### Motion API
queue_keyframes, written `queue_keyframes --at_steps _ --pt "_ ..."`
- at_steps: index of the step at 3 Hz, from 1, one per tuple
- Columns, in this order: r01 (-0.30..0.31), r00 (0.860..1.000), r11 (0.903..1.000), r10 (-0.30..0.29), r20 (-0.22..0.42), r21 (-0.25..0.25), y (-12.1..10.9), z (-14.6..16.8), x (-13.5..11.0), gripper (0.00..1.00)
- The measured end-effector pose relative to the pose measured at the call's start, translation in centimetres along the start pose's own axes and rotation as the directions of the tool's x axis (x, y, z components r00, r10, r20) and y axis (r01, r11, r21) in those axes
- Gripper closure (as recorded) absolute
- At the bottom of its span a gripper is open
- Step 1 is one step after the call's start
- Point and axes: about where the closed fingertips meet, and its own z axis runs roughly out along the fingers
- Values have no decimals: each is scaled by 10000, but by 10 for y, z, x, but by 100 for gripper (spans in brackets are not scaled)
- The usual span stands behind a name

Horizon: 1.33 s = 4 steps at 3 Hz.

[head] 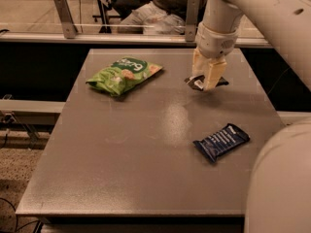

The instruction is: Move rxbar chocolate near rxbar blueberry

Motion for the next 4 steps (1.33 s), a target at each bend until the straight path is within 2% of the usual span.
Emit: queue_keyframes --at_steps 1,2,4 --pt "-606 9944 9982 601 874 31 34 -14 -21 100" --pt "-1022 9817 9942 1063 1577 -344 77 -19 -45 98" --pt "-1240 9796 9863 1391 1450 -1086 123 -11 -56 53"
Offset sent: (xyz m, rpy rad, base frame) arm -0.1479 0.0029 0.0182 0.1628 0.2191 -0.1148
